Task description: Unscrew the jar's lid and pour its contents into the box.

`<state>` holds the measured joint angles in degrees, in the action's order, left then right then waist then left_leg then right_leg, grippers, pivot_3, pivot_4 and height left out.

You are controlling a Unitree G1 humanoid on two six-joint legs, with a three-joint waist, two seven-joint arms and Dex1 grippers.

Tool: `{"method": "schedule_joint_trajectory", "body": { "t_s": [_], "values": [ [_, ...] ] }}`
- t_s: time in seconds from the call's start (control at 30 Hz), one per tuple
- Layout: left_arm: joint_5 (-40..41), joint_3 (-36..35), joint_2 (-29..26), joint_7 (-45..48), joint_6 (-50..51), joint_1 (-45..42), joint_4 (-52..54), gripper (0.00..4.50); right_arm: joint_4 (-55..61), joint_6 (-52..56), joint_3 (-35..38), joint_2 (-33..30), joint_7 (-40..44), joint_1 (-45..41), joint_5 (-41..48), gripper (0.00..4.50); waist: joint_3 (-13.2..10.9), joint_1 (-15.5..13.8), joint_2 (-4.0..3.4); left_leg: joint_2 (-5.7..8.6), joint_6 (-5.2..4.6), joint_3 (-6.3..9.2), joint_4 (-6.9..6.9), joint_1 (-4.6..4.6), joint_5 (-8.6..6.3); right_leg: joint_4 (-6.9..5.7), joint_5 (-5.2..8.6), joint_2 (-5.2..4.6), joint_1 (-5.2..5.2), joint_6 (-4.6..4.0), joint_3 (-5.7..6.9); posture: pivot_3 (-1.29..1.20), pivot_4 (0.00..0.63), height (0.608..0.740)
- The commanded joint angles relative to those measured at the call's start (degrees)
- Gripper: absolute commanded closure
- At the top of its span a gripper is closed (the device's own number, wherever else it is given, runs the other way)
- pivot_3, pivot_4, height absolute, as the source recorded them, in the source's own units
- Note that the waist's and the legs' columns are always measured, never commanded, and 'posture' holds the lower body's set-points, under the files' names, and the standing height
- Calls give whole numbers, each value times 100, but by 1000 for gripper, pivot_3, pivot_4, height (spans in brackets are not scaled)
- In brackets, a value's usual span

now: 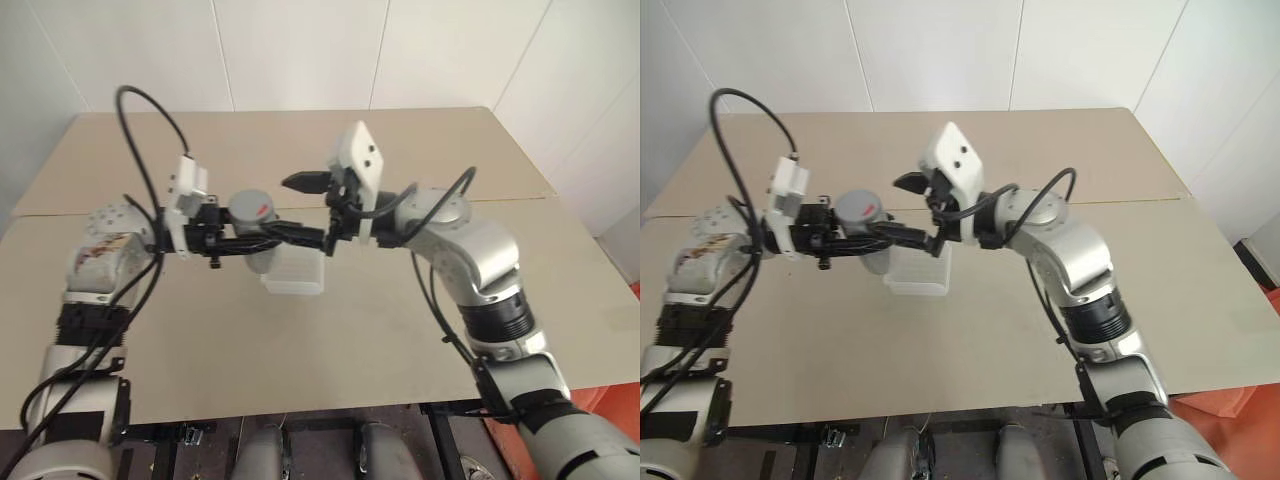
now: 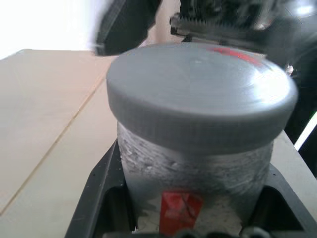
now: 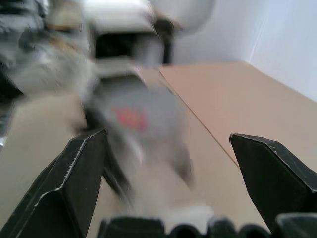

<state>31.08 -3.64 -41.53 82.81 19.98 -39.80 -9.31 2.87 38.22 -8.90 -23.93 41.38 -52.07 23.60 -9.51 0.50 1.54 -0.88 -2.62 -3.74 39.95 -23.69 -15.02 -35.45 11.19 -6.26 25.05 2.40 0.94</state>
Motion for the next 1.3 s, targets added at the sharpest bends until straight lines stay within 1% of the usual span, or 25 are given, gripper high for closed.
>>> {"method": "schedule_joint_trajectory", "body": {
  "t_s": [0.03, 0.1, 0.2, 0.37, 0.47, 0.57, 0.7, 0.77, 0.93, 1.13, 1.3],
  "values": [
    [180, -154, -104, 79, 30, 21, 302, 2551, 101, -135, 264, -45, 0, -74, -17, 12, 0, 2, 0, -1, 0, 0, 0, 0, 0, 0, 0, 0, 1, 0, 1, 0, 150, 740],
    [188, -168, -147, 89, 43, 73, 330, 2551, 132, -130, 332, -98, 38, -49, -7, 12, 0, 27, 0, -3, 2, 0, -2, 1, 1, 0, 0, 3, 2, 0, -1, 0, 150, 740],
    [138, -133, -76, -9, 35, 60, 291, 2551, 485, -28, 370, -170, 121, 70, 115, 12, 0, 58, 0, -2, 2, -1, -3, -1, 1, 0, 0, 4, 6, 0, -4, 0, 150, 740],
    [-10, 38, 250, -301, -13, -92, 115, 2551, 1252, 349, 428, -136, 384, 110, 714, 12, 0, 32, 0, -3, 2, 0, -1, -4, 1, -1, 0, 4, 7, 0, -4, 0, 150, 740],
    [-222, 221, 556, -461, -217, -235, -107, 2551, 1649, 642, 321, 48, 238, 33, 973, 12, 0, 28, 0, -1, 1, 2, 3, -4, 1, -3, 0, 4, 5, 0, -2, 0, 150, 740],
    [-312, 330, 774, -457, -333, -366, -282, 2551, 1765, 692, 54, 297, 1, -65, 828, 12, 0, 27, 0, -1, 1, 2, 6, -3, 1, -9, 0, 4, 5, 0, -3, 0, 150, 740],
    [-359, 398, 900, -375, -439, -493, -431, 2551, 1452, 736, -260, 657, -553, -268, 371, 12, 1, 51, 0, 0, 2, 2, 7, -4, 2, -11, 0, 4, 7, 0, -3, 0, 150, 740],
    [-353, 392, 917, -349, -438, -528, -441, 2551, 1286, 674, -430, 740, -707, -315, 101, 12, 1, 52, 0, 0, 4, 1, 7, -3, 3, -17, 0, 4, 9, 0, -4, 0, 150, 740],
    [-345, 346, 863, -288, -447, -532, -442, 2551, 1070, 612, -458, 849, -756, -325, -63, 12, 1, 51, 0, 0, 4, 2, 7, -4, 3, -17, 0, 4, 9, 0, -4, 0, 150, 740],
    [-278, 259, 718, -250, -383, -441, -330, 2551, 986, 574, -345, 739, -644, -274, -132, 12, 0, 49, 0, 0, 4, 2, 8, -4, 3, -18, 0, 4, 9, 0, -4, 0, 150, 740],
    [-188, 176, 525, -182, -327, -348, -260, 2551, 1035, 561, -163, 514, -531, -189, -96, 12, 0, 50, 0, 0, 4, 3, 8, -3, 3, -18, 0, 4, 9, 0, -4, 0, 150, 740]
  ]
}}
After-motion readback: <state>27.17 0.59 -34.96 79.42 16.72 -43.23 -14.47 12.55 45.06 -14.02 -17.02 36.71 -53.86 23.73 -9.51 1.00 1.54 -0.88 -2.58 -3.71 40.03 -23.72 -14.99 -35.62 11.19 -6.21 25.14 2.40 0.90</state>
